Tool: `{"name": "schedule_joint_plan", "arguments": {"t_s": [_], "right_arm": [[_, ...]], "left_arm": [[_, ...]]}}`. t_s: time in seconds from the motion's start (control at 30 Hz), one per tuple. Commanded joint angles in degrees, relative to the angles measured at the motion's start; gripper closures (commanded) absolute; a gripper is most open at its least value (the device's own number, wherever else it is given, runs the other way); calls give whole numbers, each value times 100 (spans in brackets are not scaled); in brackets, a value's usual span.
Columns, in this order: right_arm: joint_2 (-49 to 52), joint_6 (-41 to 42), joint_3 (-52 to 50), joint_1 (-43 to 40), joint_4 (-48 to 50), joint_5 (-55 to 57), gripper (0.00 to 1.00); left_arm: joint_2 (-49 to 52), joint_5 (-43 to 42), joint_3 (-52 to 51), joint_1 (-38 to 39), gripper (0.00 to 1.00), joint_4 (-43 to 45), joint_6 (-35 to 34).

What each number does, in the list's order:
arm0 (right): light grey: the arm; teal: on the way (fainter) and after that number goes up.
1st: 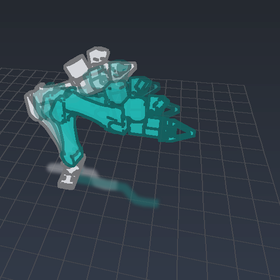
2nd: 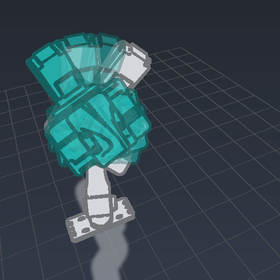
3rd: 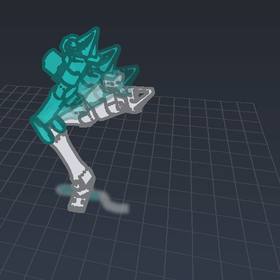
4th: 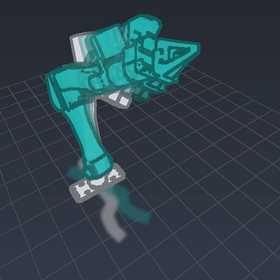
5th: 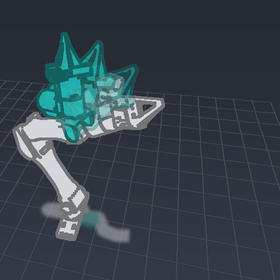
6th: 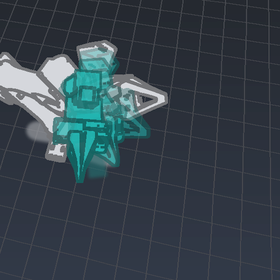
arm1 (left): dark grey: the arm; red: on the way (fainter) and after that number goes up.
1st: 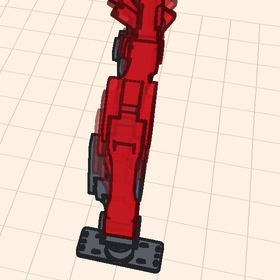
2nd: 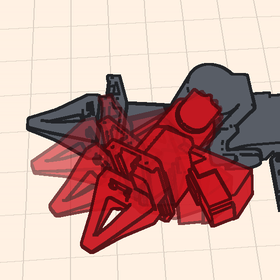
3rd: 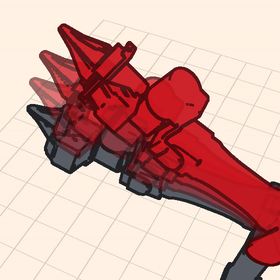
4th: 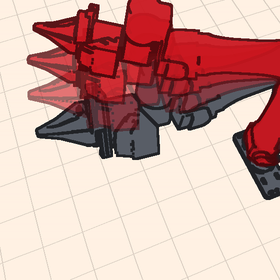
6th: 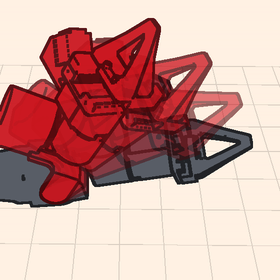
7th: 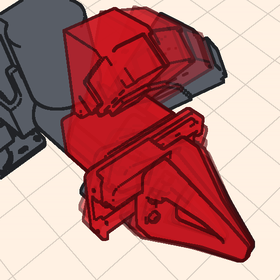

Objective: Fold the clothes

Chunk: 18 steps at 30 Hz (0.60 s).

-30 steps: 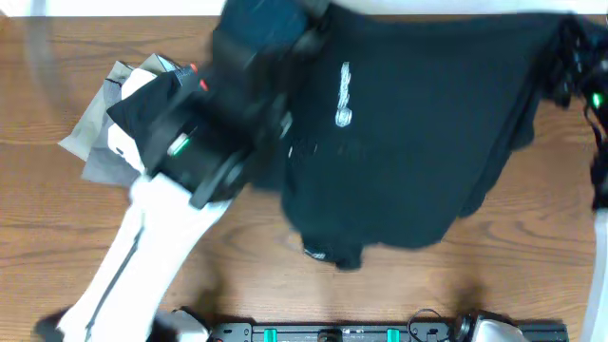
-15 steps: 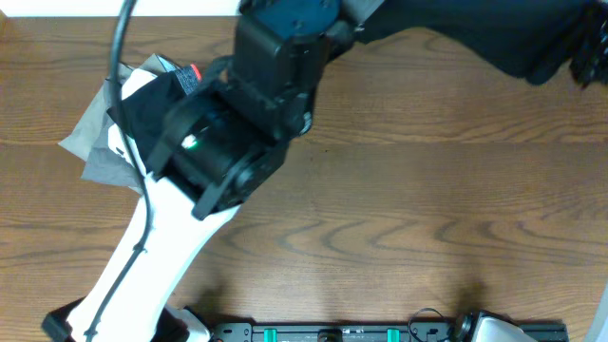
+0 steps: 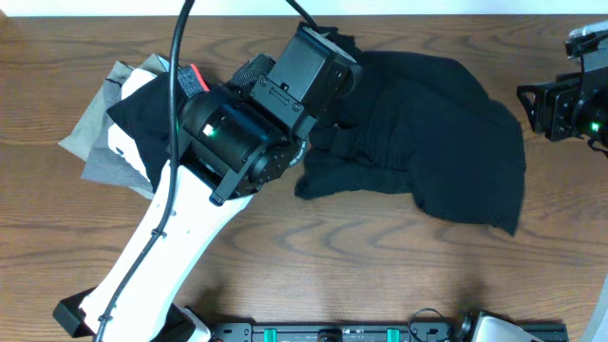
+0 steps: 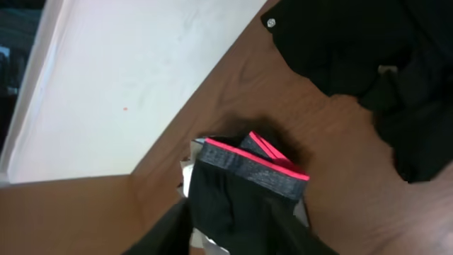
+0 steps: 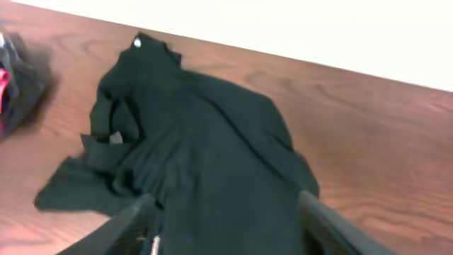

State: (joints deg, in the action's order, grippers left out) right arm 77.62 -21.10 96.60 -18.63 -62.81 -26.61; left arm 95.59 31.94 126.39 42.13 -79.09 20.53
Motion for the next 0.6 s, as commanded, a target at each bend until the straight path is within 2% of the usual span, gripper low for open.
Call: {"name": "schedule_joint_plan", "arguments": {"t_s": [0.0, 0.1, 0.23, 0.33, 0.57], "right_arm": [[179, 308, 17, -4, 9, -42, 33], [564, 962, -17, -7, -28, 544, 29], [1272, 1698, -76, -7, -232, 1008, 27], [1937, 1746, -76, -7, -573, 748, 32], [2662, 1558, -76, 22, -822, 140, 32]], "left_arm": [[-52, 61, 48, 4, 57, 13, -459], [-52, -149, 48, 4, 48, 46, -868], [-39, -1204, 15, -114, 44, 13, -1176], [-24, -2190, -251, -306, 44, -9, -1353], [249, -3366, -1773, -588, 41, 391, -1683]]}}
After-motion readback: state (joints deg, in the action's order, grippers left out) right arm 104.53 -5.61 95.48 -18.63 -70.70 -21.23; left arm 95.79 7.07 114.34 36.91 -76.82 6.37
